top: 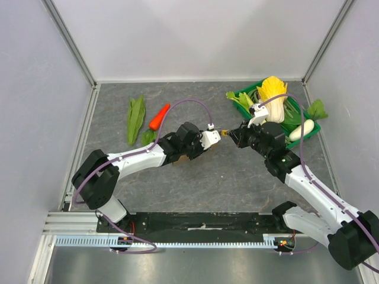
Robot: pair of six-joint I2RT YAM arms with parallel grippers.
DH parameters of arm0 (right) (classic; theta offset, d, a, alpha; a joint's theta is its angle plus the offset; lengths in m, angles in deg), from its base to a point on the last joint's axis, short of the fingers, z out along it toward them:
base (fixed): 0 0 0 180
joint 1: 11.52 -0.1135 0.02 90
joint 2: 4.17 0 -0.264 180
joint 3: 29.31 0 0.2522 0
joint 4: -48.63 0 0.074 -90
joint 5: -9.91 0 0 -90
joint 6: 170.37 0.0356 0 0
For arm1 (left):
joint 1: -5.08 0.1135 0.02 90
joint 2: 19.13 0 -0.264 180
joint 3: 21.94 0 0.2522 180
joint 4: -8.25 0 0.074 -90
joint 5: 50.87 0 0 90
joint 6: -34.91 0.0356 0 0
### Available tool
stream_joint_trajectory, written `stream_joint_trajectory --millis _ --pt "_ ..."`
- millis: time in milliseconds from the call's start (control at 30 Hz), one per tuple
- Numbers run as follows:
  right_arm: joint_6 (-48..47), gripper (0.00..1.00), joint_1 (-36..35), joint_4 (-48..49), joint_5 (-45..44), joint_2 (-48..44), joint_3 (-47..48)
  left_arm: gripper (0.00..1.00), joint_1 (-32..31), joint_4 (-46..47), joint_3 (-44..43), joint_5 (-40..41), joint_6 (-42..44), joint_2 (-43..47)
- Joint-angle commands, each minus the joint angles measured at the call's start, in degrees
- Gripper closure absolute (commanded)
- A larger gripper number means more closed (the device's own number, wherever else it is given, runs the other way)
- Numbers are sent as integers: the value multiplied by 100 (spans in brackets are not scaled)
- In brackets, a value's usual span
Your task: Unpack the express box
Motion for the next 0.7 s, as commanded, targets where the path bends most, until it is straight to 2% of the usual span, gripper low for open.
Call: stream_joint_trajectory --millis 0,667 --pt "-118 100 -9 278 94 22 -74 60 14 -733 419 -150 -303 -509" --pt "102 100 -9 709 164 312 -145 61 22 -769 393 -194 -303 -536"
